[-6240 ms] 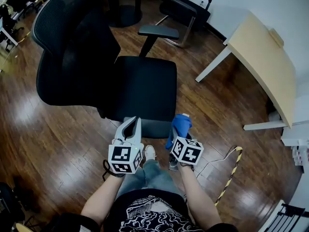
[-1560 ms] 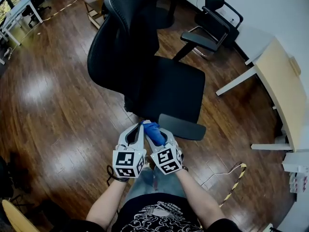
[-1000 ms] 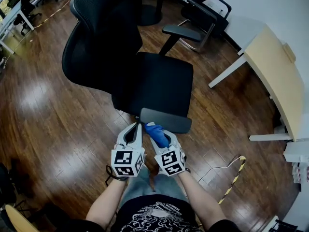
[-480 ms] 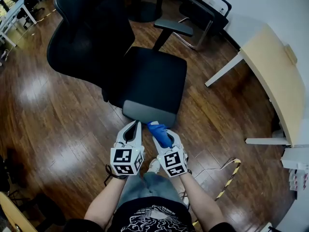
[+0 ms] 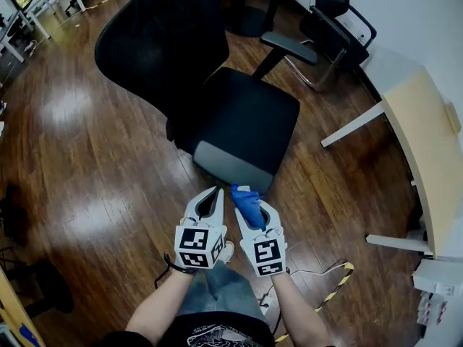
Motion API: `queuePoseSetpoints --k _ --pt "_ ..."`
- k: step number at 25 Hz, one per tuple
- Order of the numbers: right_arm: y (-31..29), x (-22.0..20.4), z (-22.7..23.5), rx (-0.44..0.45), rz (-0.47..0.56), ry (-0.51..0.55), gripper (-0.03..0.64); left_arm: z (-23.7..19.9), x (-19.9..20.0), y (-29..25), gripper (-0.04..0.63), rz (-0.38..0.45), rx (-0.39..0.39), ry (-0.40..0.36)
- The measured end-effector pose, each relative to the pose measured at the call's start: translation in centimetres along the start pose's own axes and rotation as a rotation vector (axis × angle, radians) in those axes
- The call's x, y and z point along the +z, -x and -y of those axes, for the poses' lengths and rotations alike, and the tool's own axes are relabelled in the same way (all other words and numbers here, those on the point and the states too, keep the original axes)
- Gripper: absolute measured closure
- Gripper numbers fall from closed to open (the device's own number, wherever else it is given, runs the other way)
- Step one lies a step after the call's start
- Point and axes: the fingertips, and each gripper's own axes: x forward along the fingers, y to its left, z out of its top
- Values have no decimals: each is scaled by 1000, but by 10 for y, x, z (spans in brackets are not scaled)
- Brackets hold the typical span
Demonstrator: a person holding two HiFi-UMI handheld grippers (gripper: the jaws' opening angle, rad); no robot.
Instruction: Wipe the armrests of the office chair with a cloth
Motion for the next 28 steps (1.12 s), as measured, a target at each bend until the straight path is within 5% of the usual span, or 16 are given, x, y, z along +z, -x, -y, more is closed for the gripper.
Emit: queuePoseSetpoints --k 12,20,28 --pt "-76 -8 -79 83 -8 95 476 -92 -26 29 592 78 68 87" --pt "-149 -80 -116 54 -71 150 476 -174 -78 55 592 101 83 100" --pt "-225 -161 -101 -5 -120 158 477 -178 -110 26 592 130 -8 76"
